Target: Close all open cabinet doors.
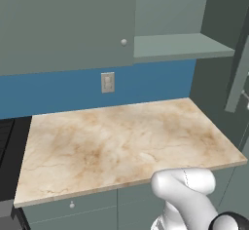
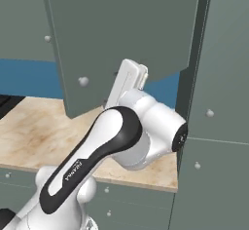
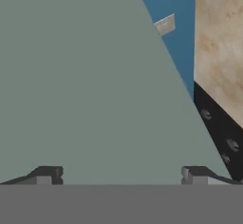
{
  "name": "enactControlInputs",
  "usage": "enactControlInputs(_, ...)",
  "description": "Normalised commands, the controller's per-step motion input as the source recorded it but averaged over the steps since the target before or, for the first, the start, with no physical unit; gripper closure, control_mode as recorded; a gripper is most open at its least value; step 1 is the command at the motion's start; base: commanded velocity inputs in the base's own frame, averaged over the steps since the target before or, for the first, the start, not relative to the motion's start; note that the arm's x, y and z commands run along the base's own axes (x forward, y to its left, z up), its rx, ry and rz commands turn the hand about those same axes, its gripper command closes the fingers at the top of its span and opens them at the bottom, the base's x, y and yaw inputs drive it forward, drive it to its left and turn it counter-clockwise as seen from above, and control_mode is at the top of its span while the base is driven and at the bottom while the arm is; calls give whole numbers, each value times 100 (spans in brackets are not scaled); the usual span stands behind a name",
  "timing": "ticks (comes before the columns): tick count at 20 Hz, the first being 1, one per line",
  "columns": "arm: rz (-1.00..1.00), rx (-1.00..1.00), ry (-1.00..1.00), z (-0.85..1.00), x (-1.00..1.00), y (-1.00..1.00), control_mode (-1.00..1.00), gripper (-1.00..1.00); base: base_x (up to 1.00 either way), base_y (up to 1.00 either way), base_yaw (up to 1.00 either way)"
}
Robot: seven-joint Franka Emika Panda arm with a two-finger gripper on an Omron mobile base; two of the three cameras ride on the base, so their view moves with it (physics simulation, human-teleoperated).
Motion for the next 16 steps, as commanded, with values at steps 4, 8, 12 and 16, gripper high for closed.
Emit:
enactControlInputs(4, 0, -4, 0, 6, 37, 45, -100, -100, 0, 0, 0)
enactControlInputs(8, 0, 0, 2, 1, 42, 44, -100, -100, 0, 0, 0)
enactControlInputs(12, 0, -1, 0, 5, 42, 49, -100, -100, 0, 0, 0)
enactControlInputs(16, 0, -2, 1, 6, 49, 42, -100, -100, 0, 0, 0)
